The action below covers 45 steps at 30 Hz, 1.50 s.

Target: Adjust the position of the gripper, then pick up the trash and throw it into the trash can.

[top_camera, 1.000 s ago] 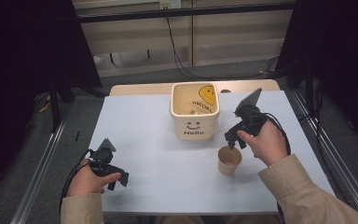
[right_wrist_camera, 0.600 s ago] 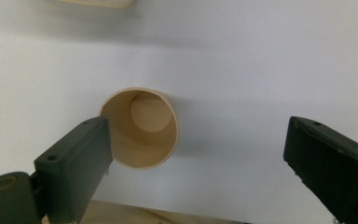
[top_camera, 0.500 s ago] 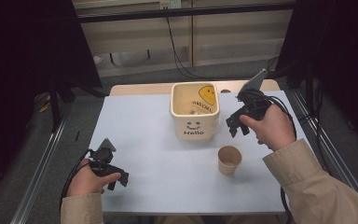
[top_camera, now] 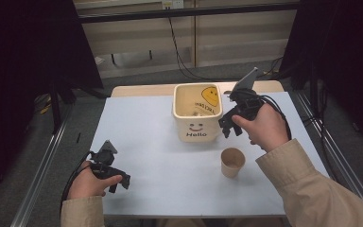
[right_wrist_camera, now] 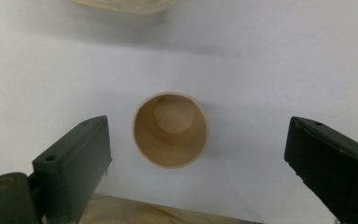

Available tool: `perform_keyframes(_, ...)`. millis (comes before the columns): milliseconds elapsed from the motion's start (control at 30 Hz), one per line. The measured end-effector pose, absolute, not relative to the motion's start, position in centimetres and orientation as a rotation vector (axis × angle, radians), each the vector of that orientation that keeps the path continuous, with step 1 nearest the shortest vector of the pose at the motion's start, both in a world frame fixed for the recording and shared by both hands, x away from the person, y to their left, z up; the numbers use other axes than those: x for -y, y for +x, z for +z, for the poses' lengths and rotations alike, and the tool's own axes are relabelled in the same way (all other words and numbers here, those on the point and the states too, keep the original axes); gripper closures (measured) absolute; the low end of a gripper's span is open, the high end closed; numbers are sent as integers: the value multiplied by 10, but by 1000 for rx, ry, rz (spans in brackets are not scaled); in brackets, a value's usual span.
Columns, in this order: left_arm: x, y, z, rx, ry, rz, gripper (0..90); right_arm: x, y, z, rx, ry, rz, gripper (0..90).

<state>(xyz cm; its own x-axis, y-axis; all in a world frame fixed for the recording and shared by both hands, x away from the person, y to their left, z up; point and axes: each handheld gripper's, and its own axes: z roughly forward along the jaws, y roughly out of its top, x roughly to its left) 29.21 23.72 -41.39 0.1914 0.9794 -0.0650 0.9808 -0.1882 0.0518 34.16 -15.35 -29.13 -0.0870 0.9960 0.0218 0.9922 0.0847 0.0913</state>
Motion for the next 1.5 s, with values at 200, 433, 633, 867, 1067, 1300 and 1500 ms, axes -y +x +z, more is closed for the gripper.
perform_keyframes(200, -238, 292, -414, -1945, 2350, -19, 47, 138, 342, -289, -2304, 2067, 132, 67)
perform_keyframes(433, -239, 293, -415, -1952, 2346, -28, 47, 138, 342, -291, -2310, 2045, 108, 63)
perform_keyframes(633, -238, 292, -415, -1945, 2355, -11, 47, 139, 341, -303, -2322, 2051, 106, 59)
perform_keyframes(867, -239, 292, -414, -1950, 2357, -15, 47, 140, 339, -328, -2338, 2063, 82, 61)
perform_keyframes(1067, -239, 292, -414, -1943, 2359, -19, 47, 142, 337, -347, -2327, 2076, 63, 62)
perform_keyframes(1300, -239, 292, -413, -1952, 2352, -15, 47, 140, 333, -366, -2324, 2103, 60, 67)
perform_keyframes(1500, -239, 292, -413, -1952, 2351, -16, 47, 136, 329, -375, -2339, 2093, 59, 70)
